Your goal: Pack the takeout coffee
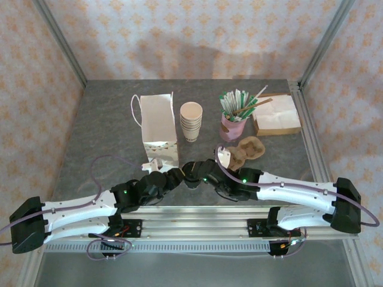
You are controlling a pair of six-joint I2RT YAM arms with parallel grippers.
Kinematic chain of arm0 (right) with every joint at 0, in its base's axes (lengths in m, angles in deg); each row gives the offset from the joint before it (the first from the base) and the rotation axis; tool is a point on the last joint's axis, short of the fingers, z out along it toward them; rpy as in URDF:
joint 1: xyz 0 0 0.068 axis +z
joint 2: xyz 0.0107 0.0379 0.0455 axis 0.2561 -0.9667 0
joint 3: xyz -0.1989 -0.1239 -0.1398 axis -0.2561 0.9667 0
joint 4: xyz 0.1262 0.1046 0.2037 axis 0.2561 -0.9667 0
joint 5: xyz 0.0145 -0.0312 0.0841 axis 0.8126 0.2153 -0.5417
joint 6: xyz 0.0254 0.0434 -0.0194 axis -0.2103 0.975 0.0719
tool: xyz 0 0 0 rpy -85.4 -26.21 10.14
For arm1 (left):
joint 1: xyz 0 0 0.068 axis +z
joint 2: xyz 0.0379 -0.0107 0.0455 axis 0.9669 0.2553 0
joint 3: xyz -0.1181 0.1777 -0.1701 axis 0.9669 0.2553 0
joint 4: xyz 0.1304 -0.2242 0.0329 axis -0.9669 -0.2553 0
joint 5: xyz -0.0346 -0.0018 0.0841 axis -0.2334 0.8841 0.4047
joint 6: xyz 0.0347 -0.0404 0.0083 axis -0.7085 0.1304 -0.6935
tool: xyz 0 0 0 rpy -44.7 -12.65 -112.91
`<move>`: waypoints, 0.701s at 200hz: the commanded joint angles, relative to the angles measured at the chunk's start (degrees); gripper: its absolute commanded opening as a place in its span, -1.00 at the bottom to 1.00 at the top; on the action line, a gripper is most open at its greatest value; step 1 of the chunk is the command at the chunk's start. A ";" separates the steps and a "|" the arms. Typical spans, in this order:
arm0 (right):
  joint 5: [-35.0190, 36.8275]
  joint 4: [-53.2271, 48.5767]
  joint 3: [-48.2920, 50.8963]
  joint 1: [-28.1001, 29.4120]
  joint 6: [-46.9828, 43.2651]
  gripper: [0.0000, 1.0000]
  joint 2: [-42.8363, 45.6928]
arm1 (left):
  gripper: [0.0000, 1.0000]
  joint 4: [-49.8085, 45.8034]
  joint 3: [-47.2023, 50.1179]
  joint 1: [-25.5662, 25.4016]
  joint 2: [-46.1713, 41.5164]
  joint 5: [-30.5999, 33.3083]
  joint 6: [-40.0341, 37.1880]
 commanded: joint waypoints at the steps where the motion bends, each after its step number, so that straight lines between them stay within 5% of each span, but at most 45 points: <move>1: -2.93 2.48 2.31 -3.65 -9.48 0.23 0.61 | -0.07 1.43 -1.17 1.55 1.15 0.13 -1.01; 77: -14.75 11.57 2.92 -10.58 -25.73 0.27 -5.30 | -0.10 3.49 -1.33 2.79 5.48 -0.86 -1.55; 140: -18.85 8.62 2.30 -10.89 -19.31 0.15 -5.42 | -0.11 4.47 -3.60 3.21 10.01 -1.92 -3.31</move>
